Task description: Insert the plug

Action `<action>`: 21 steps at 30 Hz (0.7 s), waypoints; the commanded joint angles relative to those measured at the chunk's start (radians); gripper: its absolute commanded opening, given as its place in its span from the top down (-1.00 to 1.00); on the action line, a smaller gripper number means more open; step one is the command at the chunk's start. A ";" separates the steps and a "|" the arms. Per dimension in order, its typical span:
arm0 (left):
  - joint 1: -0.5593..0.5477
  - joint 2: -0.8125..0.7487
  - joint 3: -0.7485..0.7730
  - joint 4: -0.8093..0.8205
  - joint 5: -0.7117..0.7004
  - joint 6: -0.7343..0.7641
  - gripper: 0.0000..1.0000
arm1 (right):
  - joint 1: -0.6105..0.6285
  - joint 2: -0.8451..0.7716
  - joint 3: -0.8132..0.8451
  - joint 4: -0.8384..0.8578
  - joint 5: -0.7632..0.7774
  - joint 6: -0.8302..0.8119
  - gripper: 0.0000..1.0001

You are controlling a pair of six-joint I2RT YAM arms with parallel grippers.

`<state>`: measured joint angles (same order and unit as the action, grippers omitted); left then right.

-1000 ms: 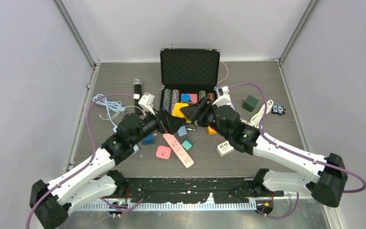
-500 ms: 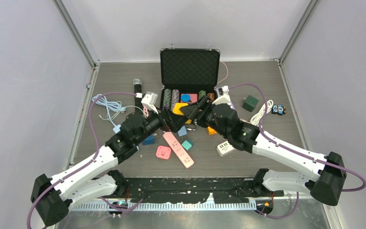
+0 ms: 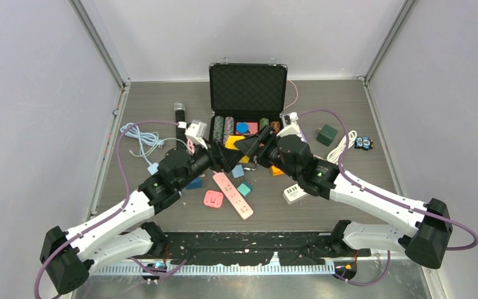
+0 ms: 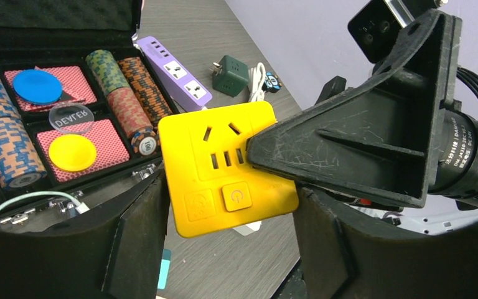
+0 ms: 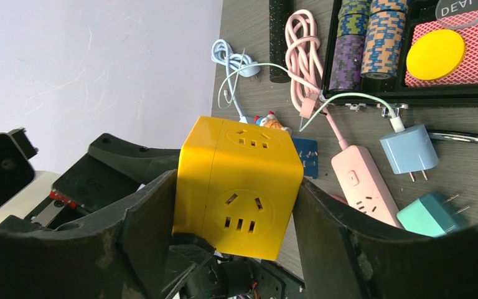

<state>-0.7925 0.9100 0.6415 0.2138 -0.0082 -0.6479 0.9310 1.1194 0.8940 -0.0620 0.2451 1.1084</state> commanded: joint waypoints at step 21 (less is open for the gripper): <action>0.002 -0.129 0.007 0.020 0.159 0.432 1.00 | -0.056 -0.102 -0.026 -0.006 -0.168 -0.067 -0.92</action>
<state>-0.7963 0.8459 0.6376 0.2062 0.0582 -0.4324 0.9173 1.0706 0.8635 -0.0471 0.1490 1.0710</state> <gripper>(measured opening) 0.603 0.963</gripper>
